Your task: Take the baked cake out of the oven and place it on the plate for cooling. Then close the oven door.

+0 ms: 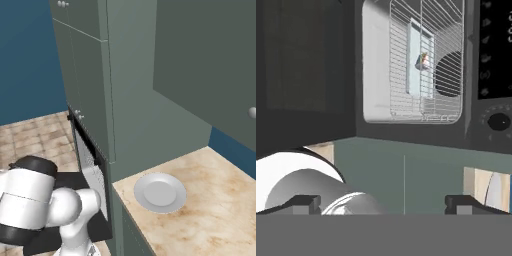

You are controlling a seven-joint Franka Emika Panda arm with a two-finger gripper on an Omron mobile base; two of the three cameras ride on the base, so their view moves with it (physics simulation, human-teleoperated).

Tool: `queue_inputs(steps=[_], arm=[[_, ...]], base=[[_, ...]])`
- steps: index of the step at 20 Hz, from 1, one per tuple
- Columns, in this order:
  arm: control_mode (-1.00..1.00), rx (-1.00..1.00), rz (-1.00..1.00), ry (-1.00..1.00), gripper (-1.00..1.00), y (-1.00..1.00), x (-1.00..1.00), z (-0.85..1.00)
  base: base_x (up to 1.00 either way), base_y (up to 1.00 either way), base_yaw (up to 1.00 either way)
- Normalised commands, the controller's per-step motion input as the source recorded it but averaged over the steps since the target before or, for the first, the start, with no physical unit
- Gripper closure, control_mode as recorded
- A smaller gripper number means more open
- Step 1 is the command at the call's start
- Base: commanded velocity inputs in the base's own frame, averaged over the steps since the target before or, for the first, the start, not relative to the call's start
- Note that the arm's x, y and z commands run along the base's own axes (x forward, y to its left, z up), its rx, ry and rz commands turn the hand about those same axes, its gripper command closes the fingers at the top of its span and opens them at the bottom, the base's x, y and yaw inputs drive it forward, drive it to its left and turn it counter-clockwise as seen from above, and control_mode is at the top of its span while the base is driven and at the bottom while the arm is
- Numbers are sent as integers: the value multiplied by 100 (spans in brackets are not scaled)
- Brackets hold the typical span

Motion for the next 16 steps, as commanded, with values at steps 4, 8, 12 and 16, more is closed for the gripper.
queue_inputs(steps=[4, 8, 12, 16], arm=[[-100, 3, 0, 0, -100, -72, 77, 8], [-100, 4, 0, 0, -100, -59, 68, -2], [-100, 0, 0, 0, -100, -32, 59, -23], [-100, 0, 0, 0, -100, -3, 56, -35]], base=[[0, 0, 0], [0, 0, 0], [0, 0, 0], [0, 0, 0]])
